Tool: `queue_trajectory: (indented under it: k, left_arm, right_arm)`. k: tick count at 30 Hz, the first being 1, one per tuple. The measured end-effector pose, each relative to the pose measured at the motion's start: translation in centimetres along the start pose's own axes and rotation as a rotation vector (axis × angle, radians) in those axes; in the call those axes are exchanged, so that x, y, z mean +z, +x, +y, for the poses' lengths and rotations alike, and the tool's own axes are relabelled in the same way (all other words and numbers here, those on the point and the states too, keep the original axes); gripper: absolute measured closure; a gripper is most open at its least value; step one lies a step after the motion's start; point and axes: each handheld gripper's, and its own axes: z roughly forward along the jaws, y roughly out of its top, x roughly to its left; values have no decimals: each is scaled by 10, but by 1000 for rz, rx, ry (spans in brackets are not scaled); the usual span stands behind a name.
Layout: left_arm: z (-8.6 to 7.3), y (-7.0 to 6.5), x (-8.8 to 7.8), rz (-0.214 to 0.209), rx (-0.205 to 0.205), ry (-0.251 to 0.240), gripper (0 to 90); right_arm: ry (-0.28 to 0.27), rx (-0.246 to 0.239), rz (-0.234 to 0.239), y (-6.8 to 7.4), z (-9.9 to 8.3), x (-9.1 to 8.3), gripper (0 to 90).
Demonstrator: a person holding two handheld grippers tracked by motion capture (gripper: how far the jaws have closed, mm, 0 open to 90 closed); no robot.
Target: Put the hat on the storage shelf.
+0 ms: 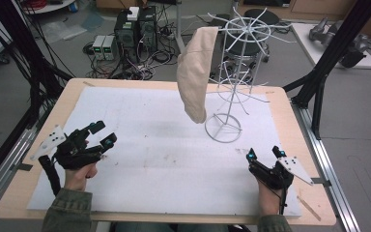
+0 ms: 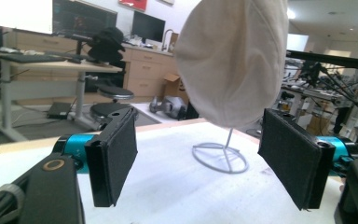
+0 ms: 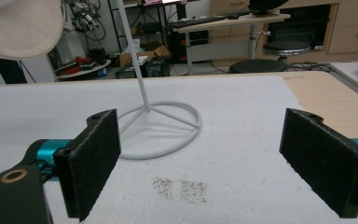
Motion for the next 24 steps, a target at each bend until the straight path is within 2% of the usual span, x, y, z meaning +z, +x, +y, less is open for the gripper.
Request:
queue_trajectory:
  k: [6,10,13,19,21,24]
  left_arm:
    - [-11,9,-24,59,-15,-7,276]
    - [-15,16,-36,110,-23,-22,275]
    - [-20,21,-46,159,-18,-8,276]
    - [-31,40,-61,295,-23,12,281]
    - [-33,44,-65,336,-34,16,284]
    - [-34,46,-71,400,-25,15,293]
  right_arm:
    - [-1,1,1,0,0,0,114]
    - [1,1,-1,1,-1,0,114]
    - [2,0,0,0,-1,-1,114]
    - [3,0,-1,1,-1,-1,114]
    - [4,-8,-1,1,-2,-1,114]
    - [2,-8,-1,1,-2,-1,114]
